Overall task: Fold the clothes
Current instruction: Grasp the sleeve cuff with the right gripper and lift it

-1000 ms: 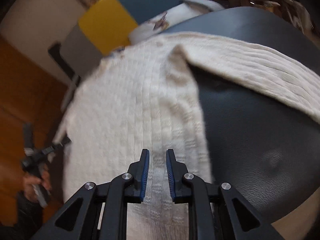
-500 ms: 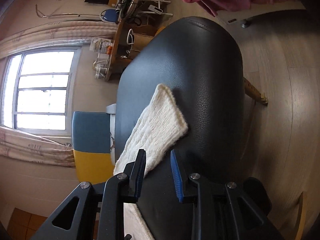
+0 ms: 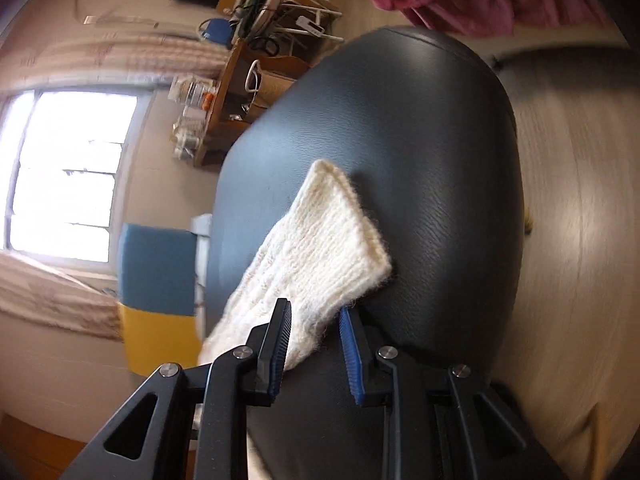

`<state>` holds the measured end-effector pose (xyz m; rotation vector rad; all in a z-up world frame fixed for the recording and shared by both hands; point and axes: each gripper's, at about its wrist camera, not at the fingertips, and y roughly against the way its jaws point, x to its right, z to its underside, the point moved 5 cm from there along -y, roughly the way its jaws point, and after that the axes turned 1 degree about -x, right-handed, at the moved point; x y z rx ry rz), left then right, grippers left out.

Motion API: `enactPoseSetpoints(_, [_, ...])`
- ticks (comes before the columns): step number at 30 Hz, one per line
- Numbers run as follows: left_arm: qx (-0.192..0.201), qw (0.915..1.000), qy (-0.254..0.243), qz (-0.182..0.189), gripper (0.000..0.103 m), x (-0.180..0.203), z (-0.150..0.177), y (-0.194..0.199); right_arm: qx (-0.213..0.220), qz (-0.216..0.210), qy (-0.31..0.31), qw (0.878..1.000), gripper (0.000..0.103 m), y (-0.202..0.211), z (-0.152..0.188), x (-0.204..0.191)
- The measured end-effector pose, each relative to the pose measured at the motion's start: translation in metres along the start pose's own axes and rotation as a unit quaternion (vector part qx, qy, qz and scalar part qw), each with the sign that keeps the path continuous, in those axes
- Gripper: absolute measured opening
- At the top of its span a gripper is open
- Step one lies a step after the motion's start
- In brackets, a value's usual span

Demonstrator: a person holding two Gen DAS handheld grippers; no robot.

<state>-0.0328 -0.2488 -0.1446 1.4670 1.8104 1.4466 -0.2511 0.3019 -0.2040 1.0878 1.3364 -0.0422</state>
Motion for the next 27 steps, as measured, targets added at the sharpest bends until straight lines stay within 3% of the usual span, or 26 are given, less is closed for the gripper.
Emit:
enactPoseSetpoints(2, [0.014, 0.9998, -0.011, 0.002, 0.012, 0.005, -0.025, -0.004, 0.005, 0.035, 0.038, 0.999, 0.019, -0.002, 0.000, -0.008])
enactPoseSetpoints(5, [0.021, 0.9996, -0.021, -0.001, 0.012, 0.012, -0.068, -0.021, 0.006, 0.047, 0.045, 0.998, 0.019, -0.004, -0.003, -0.011])
enactPoseSetpoints(11, [0.017, 0.9987, -0.046, -0.011, 0.012, 0.032, -0.141, -0.073, -0.011, -0.008, -0.020, 1.000, 0.021, -0.005, -0.009, 0.004])
enactPoseSetpoints(15, [0.012, 0.9978, -0.064, -0.017, 0.012, 0.045, -0.188, -0.108, -0.012, -0.007, -0.007, 1.000, 0.021, -0.006, -0.009, 0.003])
enactPoseSetpoints(19, [0.008, 0.9940, -0.098, -0.048, 0.012, 0.061, -0.195, -0.130, -0.012, 0.021, 0.023, 0.999, 0.021, -0.008, -0.009, -0.006])
enactPoseSetpoints(22, [0.013, 0.9884, -0.129, -0.079, 0.012, 0.068, -0.193, -0.131, 0.002, 0.028, 0.042, 0.999, 0.010, -0.009, -0.010, -0.008])
enactPoseSetpoints(24, [0.016, 0.9855, -0.143, -0.091, 0.012, 0.070, -0.191, -0.131, 0.011, 0.032, 0.055, 0.998, 0.009, -0.009, -0.010, -0.008])
enactPoseSetpoints(27, [0.005, 0.9894, -0.120, -0.082, 0.012, 0.066, -0.192, -0.127, 0.019, 0.040, 0.073, 0.996, 0.009, -0.009, -0.010, -0.011])
